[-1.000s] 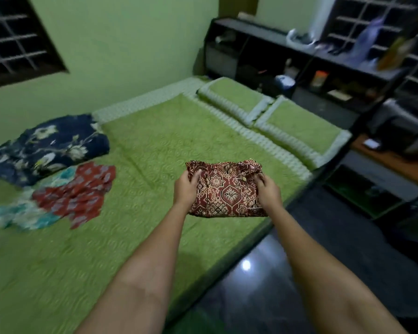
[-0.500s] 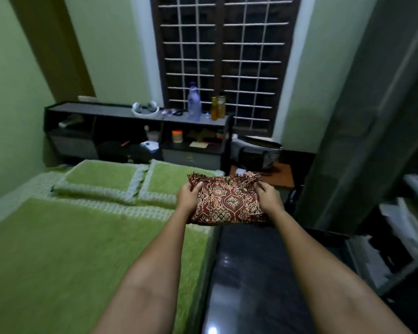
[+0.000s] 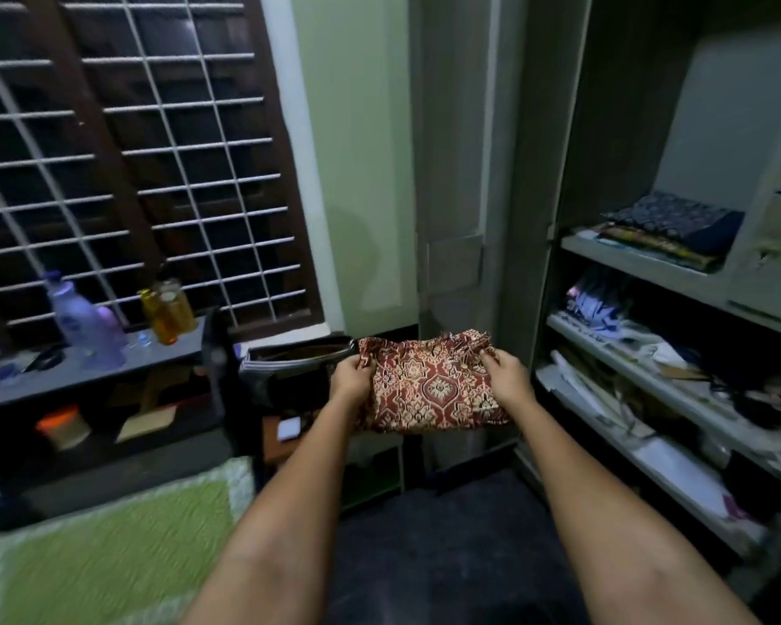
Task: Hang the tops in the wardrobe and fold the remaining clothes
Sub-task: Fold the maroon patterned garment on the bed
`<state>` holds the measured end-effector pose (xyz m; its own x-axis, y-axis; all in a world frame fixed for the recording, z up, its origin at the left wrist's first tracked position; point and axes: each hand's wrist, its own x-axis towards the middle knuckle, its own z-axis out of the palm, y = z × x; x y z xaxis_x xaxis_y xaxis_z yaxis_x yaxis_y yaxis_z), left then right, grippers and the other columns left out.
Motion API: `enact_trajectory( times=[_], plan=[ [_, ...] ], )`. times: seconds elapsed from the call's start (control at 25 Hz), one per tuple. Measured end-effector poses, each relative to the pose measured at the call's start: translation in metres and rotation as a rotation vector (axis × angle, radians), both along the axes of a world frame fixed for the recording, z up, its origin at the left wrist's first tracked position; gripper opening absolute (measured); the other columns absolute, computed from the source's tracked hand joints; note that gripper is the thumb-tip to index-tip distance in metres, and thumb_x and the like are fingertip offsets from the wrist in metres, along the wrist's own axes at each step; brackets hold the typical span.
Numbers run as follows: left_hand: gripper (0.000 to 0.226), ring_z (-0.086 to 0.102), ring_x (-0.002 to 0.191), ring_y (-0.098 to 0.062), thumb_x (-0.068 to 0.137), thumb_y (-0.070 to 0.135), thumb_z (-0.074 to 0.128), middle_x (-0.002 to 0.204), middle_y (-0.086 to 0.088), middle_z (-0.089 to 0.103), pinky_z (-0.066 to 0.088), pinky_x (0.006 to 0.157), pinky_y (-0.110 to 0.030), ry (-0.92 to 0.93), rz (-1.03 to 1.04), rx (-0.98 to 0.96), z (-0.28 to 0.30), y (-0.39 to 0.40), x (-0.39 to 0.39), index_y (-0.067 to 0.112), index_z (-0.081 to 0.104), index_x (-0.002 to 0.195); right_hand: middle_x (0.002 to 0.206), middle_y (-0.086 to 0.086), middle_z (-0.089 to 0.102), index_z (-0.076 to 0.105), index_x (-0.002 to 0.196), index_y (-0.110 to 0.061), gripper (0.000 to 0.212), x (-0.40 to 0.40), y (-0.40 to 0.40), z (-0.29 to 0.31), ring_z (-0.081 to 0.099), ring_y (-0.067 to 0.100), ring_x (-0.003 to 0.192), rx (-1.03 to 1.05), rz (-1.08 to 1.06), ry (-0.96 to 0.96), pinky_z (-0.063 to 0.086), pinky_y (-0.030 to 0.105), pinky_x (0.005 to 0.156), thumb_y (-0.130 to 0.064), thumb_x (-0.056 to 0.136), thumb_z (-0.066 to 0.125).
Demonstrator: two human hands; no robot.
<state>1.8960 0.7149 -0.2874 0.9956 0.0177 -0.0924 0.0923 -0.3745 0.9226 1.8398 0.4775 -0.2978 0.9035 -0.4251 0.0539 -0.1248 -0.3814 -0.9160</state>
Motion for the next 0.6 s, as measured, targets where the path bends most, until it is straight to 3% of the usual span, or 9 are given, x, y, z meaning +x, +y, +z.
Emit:
enact_trajectory(
  times=[0.2, 0.36, 0.6],
  plan=[
    [0.032, 0.059, 0.11, -0.029, 0.096, 0.022, 0.046, 0.121, -0.006, 0.065, 0.045, 0.088, -0.032, -0.118, -0.024, 0.238, 0.018, -0.1, 0.118, 0.027, 0.059, 0.125, 0.107, 0.009, 0.067, 0.064, 0.113, -0.011, 0.031, 0.1, -0.083, 0.007, 0.061, 0.027, 0.1, -0.029, -0.131, 0.002, 0.046, 0.033, 0.083, -0.032, 0.1, 0.045],
    [0.034, 0.058, 0.111, -0.028, 0.098, 0.02, 0.044, 0.123, -0.006, 0.063, 0.043, 0.089, -0.031, -0.227, -0.136, 0.159, 0.036, -0.204, 0.194, 0.023, 0.056, 0.129, 0.107, 0.011, 0.067, 0.065, 0.11, -0.01, 0.03, 0.149, -0.172, 0.029, 0.061, 0.029, 0.101, -0.082, -0.299, -0.026, 0.045, 0.035, 0.084, -0.031, 0.1, 0.045],
    [0.029, 0.061, 0.105, -0.023, 0.097, 0.019, 0.049, 0.118, -0.007, 0.066, 0.042, 0.084, -0.024, -0.196, -0.426, -0.047, 0.044, -0.385, 0.266, 0.017, 0.063, 0.122, 0.108, 0.014, 0.067, 0.064, 0.112, -0.006, 0.035, 0.166, -0.321, 0.044, 0.06, 0.032, 0.101, -0.135, -0.61, -0.023, 0.038, 0.03, 0.074, -0.032, 0.1, 0.045]
  ],
)
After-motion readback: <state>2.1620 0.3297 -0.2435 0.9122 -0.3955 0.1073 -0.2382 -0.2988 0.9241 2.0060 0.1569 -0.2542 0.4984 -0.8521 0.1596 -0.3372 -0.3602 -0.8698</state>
